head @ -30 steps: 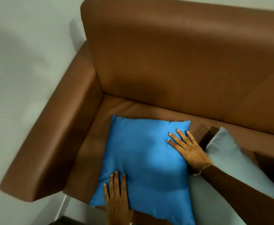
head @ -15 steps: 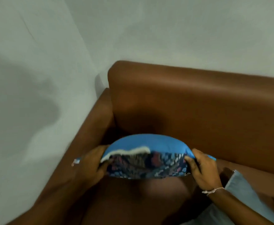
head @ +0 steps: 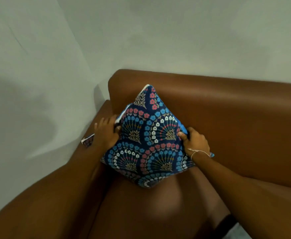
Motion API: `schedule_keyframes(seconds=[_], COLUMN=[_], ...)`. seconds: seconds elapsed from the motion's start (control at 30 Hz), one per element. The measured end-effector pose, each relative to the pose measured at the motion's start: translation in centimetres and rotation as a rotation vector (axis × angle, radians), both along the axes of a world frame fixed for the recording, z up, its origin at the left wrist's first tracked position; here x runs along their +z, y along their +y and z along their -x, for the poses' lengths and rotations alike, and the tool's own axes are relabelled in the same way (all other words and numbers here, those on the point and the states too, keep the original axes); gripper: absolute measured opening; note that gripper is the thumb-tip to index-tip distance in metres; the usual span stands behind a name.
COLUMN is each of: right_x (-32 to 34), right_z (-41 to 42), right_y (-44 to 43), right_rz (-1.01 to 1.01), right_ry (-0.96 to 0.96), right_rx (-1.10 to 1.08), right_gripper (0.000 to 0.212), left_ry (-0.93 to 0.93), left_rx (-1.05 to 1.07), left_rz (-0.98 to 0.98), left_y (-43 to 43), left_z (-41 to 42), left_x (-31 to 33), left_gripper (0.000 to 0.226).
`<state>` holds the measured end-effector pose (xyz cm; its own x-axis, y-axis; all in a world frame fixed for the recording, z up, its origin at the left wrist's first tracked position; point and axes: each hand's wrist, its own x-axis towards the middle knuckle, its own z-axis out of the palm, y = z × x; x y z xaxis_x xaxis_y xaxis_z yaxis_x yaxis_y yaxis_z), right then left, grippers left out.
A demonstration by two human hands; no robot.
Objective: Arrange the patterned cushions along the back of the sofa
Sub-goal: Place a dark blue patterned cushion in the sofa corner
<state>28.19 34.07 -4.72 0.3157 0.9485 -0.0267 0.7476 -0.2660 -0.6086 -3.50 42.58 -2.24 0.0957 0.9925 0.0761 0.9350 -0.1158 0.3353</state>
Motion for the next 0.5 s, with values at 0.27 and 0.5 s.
schedule_keyframes(seconds=[0.27,0.5], right_x=[3.4,-1.7], right_z=[-8.0,-19.1], right_y=[-11.0,-35.3], right_rz=[-0.256,-0.08], right_ry=[-0.103,-0.316], right_rx=[0.083,0.432], right_gripper=[0.046,0.051], left_ry=[-0.352,-0.01], left_rx=[0.101,-0.756], left_rz=[-0.38,0.046], left_y=[-14.1,-39.9], left_z=[-7.1,-15.6], left_x=[2.1,-6.2], left_gripper=[0.054,0.079])
